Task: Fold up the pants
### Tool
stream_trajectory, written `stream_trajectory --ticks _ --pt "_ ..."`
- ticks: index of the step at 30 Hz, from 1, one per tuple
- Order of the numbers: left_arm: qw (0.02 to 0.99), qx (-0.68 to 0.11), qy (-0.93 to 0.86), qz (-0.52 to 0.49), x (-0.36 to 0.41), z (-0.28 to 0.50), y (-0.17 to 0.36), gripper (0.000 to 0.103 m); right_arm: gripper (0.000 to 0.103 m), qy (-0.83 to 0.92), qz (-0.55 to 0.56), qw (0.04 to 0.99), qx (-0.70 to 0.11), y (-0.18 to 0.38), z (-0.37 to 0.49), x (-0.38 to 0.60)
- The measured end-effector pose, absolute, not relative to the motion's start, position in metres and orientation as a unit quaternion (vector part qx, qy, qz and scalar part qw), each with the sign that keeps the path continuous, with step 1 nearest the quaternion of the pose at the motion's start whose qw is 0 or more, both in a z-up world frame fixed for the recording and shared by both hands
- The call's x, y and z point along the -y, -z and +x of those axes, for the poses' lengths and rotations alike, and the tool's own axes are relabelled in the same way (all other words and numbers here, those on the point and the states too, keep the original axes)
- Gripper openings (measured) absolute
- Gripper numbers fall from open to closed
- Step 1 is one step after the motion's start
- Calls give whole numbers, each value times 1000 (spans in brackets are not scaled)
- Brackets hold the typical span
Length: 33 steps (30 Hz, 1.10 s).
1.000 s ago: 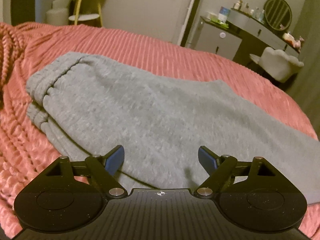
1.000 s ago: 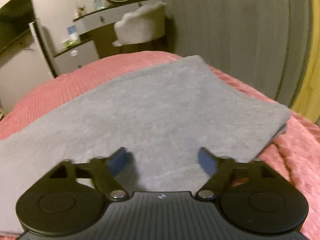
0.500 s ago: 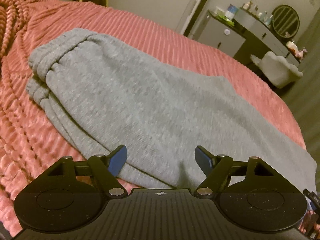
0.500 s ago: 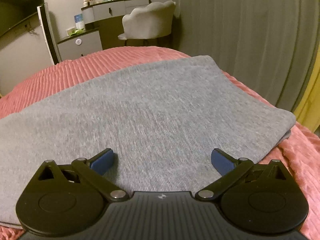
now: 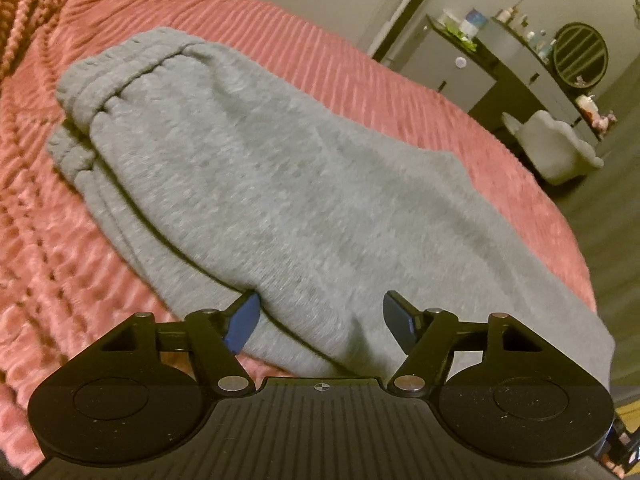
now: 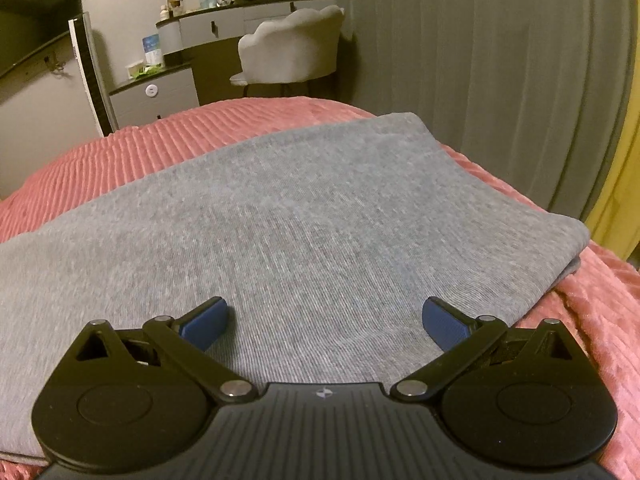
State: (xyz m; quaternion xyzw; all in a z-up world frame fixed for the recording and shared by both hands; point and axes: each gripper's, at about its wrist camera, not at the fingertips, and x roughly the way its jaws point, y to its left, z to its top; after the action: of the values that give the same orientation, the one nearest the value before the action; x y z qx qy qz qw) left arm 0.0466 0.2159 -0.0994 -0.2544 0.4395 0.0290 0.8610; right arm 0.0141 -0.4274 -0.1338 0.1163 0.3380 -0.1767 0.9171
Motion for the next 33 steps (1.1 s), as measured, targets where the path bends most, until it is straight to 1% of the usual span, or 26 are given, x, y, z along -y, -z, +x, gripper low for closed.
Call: stream_trajectory --ticks 3,5,10,13,15,16,20,24,26,30,31,32,33 --pt "856 -444 -32 -262 -218 47 103 69 103 180 120 916 -339 134 15 428" --pt "856 -443 -36 -262 -220 49 105 65 103 181 117 916 -338 134 15 427" --pt "865 -416 -55 -275 -227 55 105 65 103 188 113 918 -330 136 15 424" --pt "867 -403 -70 -284 -231 57 107 69 103 190 109 919 -326 137 14 422" --pt "876 -384 -72 -282 -232 52 108 79 103 188 109 922 -321 138 13 423" --pt "879 -377 -71 -283 -233 50 109 85 103 186 110 923 -317 139 12 424" --pt "872 -391 -70 -286 -236 56 109 86 103 185 112 926 -308 141 9 424" --pt "873 -401 -75 -267 -231 62 110 78 103 184 111 928 -303 142 7 424" --pt "873 -403 -81 -262 -230 64 110 70 103 184 111 929 -300 143 7 424" --pt "866 -400 -85 -290 -242 59 113 65 103 183 111 931 -296 143 5 423" --pt "864 -400 -87 -293 -244 58 113 59 103 183 111 931 -295 143 5 423" --pt "864 -400 -93 -292 -246 57 113 49 103 183 111 931 -295 143 5 423" --pt "864 -399 -102 -289 -247 55 113 42 103 183 110 932 -294 144 5 423"
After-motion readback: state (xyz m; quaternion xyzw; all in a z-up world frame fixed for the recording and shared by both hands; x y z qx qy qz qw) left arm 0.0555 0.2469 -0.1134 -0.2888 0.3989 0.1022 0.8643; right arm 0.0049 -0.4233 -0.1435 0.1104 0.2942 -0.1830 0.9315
